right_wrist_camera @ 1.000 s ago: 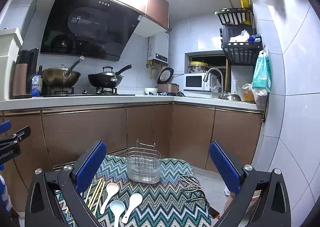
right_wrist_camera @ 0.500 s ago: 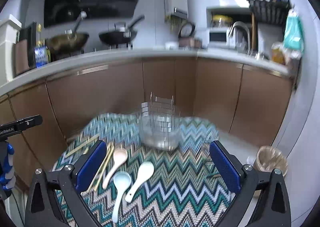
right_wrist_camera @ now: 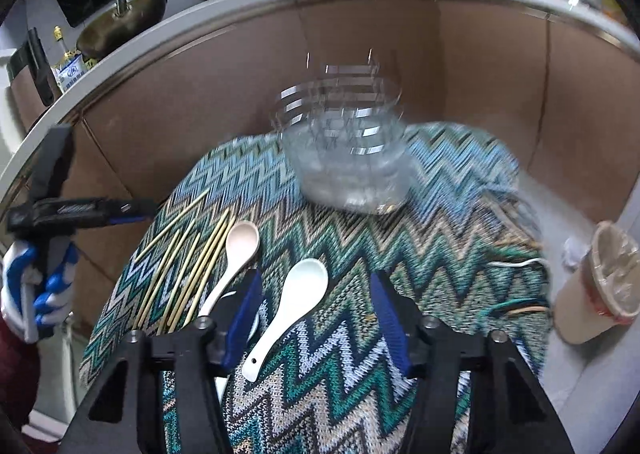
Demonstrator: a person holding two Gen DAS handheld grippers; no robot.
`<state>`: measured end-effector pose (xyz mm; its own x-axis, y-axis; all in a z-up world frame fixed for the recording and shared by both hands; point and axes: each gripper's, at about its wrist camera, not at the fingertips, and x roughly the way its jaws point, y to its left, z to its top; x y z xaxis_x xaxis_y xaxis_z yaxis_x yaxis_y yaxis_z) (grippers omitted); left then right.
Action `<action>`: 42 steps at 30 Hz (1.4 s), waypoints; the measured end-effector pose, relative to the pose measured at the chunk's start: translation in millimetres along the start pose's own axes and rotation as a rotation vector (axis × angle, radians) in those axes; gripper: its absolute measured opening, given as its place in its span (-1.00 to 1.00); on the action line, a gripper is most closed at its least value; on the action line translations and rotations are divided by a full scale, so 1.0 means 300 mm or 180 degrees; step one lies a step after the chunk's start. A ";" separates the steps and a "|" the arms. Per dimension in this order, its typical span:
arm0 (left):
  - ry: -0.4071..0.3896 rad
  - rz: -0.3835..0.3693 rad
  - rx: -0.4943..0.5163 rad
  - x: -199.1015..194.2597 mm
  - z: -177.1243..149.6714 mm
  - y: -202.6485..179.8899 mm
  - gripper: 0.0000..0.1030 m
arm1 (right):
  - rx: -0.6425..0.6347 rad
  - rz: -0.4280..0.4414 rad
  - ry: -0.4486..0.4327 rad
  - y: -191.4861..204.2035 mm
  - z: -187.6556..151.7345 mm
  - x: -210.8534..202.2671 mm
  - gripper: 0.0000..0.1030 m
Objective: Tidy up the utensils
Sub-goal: 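Lower the left tool to the chopsticks while the right tool reaches a white spoon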
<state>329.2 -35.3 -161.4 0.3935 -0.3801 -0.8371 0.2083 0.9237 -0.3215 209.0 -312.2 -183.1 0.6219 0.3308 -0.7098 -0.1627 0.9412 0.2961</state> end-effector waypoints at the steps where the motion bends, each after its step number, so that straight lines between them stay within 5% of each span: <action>1: 0.0113 -0.0015 -0.0044 0.043 0.020 0.006 -0.16 | 0.0031 0.0064 0.0068 -0.014 0.004 0.022 -0.05; 9: 0.0507 0.0112 -0.0125 0.204 0.089 0.022 -0.41 | 0.0076 0.0443 0.0440 -0.077 0.033 0.187 -0.29; 22: 0.0829 0.0341 -0.0139 0.333 0.141 0.042 -0.69 | -0.0174 0.0616 0.0667 -0.063 0.055 0.287 -0.49; 42: 0.0845 0.0343 -0.0311 0.403 0.116 0.095 -0.90 | -0.0288 0.0731 0.0931 -0.046 0.075 0.384 -0.88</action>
<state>413.7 -56.8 -256.4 0.1582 -0.2655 -0.9510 0.0859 0.9632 -0.2547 300.1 -288.7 -254.5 0.3188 0.5270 -0.7878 -0.3474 0.8383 0.4202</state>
